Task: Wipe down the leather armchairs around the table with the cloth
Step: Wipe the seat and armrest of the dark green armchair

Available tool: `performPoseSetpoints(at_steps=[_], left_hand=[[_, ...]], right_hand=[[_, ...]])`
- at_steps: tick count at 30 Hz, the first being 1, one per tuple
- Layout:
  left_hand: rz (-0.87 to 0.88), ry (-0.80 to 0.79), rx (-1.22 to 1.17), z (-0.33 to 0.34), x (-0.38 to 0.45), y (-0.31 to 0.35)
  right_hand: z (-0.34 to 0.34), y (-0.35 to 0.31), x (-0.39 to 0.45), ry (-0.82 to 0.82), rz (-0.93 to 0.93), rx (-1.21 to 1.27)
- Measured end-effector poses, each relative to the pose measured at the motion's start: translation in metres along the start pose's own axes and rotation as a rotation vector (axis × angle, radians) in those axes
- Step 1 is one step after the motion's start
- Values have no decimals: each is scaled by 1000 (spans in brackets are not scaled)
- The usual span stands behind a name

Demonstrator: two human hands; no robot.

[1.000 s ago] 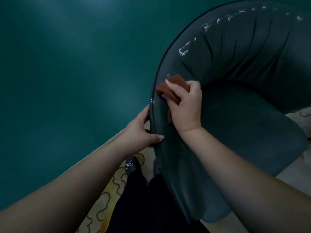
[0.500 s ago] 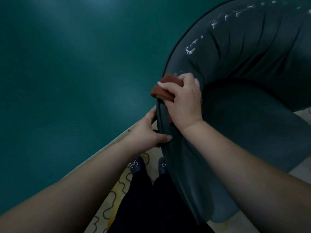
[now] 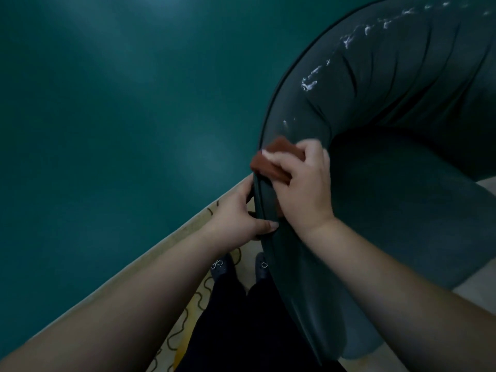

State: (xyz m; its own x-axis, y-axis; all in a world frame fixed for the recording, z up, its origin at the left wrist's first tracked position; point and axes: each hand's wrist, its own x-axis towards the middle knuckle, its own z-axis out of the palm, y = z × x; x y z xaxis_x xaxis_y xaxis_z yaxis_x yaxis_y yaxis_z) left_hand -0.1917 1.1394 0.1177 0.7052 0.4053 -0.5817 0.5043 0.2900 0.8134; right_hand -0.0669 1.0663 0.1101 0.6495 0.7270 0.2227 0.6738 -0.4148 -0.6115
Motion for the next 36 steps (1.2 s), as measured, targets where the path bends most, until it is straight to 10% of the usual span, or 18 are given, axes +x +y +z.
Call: performPoseSetpoints(at_steps=[18,26,36], left_hand=[[-32,11,28,1,0,4],[61,90,142,-6,12,9],[171,271,245,-5,59,34]], right_hand=[[2,-24,41,-219,-192,-167],[-7,12,11,154,157,166],[-2,28,35,92,100,145]])
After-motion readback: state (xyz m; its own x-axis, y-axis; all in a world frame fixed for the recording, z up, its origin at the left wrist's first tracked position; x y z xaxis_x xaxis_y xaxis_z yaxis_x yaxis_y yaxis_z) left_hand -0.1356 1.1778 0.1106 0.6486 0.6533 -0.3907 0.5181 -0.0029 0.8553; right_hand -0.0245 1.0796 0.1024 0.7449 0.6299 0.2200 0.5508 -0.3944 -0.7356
